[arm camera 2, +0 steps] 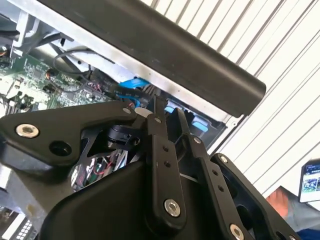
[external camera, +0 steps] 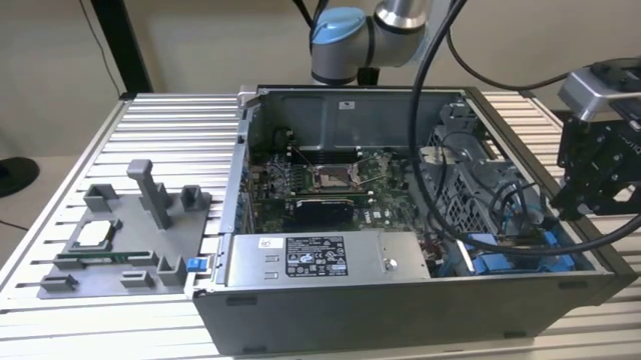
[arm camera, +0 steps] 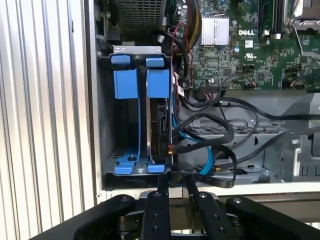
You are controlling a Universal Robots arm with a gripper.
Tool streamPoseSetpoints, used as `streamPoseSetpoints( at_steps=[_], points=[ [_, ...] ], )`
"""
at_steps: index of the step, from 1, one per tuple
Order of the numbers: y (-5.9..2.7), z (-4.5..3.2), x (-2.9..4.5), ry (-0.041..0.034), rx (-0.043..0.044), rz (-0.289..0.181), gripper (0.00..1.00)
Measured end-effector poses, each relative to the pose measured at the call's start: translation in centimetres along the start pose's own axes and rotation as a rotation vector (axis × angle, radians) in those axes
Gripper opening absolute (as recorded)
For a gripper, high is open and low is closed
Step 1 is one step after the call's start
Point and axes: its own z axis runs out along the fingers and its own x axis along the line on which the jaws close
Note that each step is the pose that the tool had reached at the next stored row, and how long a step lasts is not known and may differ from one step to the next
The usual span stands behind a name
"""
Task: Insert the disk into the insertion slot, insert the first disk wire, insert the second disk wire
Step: 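Insert the second disk wire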
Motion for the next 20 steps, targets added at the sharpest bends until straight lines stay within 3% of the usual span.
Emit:
streamPoseSetpoints(
  at_steps=[2,6,10,14,16,20],
  points=[
    [-0.25,0.03,-0.01,0.0002,-0.0046,0.001,0.00],
    [-0.48,0.06,-0.01,0.0037,-0.0221,0.007,0.00],
    [-0.77,0.12,0.19,0.0055,-0.0611,0.010,0.00],
    [-0.82,0.30,0.36,0.0067,-0.0866,0.016,0.00],
    [-0.85,0.31,0.37,0.0070,-0.0924,0.017,0.00],
    [-0.86,0.32,0.38,0.0070,-0.0934,0.017,0.00]
  ],
)
